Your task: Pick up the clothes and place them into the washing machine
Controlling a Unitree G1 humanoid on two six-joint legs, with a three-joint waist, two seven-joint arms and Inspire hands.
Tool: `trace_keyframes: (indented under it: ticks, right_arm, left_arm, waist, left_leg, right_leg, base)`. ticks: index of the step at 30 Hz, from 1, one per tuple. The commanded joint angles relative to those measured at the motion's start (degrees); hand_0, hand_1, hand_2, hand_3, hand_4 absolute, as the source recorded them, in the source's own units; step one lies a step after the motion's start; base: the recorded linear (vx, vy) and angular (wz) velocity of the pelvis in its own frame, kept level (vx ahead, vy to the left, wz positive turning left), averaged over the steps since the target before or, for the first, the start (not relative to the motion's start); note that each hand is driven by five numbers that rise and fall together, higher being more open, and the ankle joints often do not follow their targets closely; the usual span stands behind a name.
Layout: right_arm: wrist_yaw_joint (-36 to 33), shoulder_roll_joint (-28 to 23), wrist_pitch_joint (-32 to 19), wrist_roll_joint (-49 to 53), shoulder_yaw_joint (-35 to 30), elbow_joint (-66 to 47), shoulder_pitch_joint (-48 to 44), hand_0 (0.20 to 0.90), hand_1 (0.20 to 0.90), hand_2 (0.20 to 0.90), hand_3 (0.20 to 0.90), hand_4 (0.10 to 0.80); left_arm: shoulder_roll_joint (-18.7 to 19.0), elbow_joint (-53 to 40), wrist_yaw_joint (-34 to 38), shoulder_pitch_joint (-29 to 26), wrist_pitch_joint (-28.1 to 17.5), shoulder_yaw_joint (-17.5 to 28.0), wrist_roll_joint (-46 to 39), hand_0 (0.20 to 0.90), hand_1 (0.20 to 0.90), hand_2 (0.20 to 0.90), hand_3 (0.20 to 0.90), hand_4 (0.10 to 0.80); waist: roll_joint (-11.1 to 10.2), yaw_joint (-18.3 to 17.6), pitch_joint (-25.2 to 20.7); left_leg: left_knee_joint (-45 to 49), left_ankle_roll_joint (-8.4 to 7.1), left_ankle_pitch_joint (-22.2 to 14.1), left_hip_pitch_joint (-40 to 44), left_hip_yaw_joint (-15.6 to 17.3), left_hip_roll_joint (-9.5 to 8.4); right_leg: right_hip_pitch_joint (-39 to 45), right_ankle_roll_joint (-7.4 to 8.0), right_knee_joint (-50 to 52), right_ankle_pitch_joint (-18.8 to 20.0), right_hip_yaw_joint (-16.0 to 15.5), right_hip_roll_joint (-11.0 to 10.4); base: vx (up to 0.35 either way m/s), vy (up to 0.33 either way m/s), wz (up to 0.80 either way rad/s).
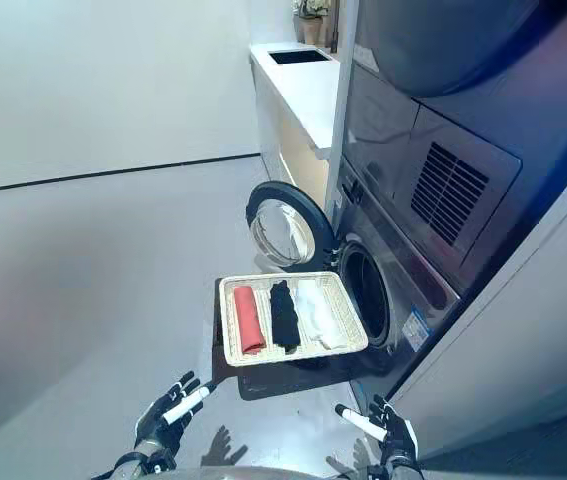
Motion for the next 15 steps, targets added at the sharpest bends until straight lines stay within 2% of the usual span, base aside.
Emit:
trace_keyframes:
  ticks: [1,8,13,14,15]
  right_arm:
    - [0.2,-1.61,-3.32,-0.38,-0.65,-2.56,-4.54,0.9,0.9,0.9,0.9,0.8]
    - [0.43,-1.29,-3.17,-0.7,-0.31,-2.18,-4.54,0.9,0.9,0.9,0.9,0.8]
    - [0.31,-1.57,-3.46,-0.59,-0.5,-2.74,-5.02,0.9,0.9,0.9,0.9,0.8]
    - [0.25,-1.77,-3.52,-0.79,-0.54,-2.95,-5.12,0.9,0.9,0.9,0.9,0.8]
    - [0.02,-2.01,-3.49,-1.03,-0.53,-3.79,-5.07,0.9,0.9,0.9,0.9,0.8]
  left_arm:
    - [2.07,-5.57,-1.08,-2.7,-4.0,2.32,0.01,0.9,0.9,0.9,0.9,0.8]
    - [1.93,-5.49,-0.6,-3.14,-4.22,3.08,-0.03,0.9,0.9,0.9,0.9,0.8]
    - [2.32,-4.81,0.29,-4.25,-4.44,3.61,0.53,0.9,0.9,0.9,0.9,0.8]
    - [2.3,-4.6,0.63,-4.57,-4.57,3.66,0.58,0.9,0.9,0.9,0.9,0.8]
    - [2.26,-4.26,1.14,-5.14,-4.64,3.8,0.44,0.9,0.9,0.9,0.9,0.8]
  waist:
    - [-1.53,-0.25,-0.47]
    - [-1.81,-0.03,-0.1]
    - [-2.1,-0.34,0.8]
    - [-2.23,-0.43,0.91]
    - [-2.59,-0.8,0.89]
  left_leg:
    - [3.65,0.74,-3.64,0.18,-3.03,-1.22]
    - [5.0,0.97,-4.57,0.15,-2.88,-1.38]
    - [8.16,0.13,-4.43,-1.55,-2.47,-0.73]
    - [8.11,-0.16,-4.06,-1.63,-2.09,-0.6]
    - [7.45,-1.05,-2.04,-1.75,-0.36,0.34]
  right_leg:
    - [-0.22,0.14,2.78,-1.16,-0.19,-0.92]
    - [-0.03,0.27,3.73,-1.56,0.17,-1.31]
    - [-0.24,-0.14,5.54,-2.06,-0.43,-1.47]
    - [-0.25,-0.08,5.77,-1.95,-0.93,-1.55]
    - [-0.36,0.2,6.01,-1.83,-2.06,-1.69]
  base:
    - [0.009,0.006,-0.04]
    - [0.008,0.001,-0.07]
    - [-0.008,-0.003,0.0]
    - [-0.04,0.012,0.05]
    - [-0.047,0.011,0.1]
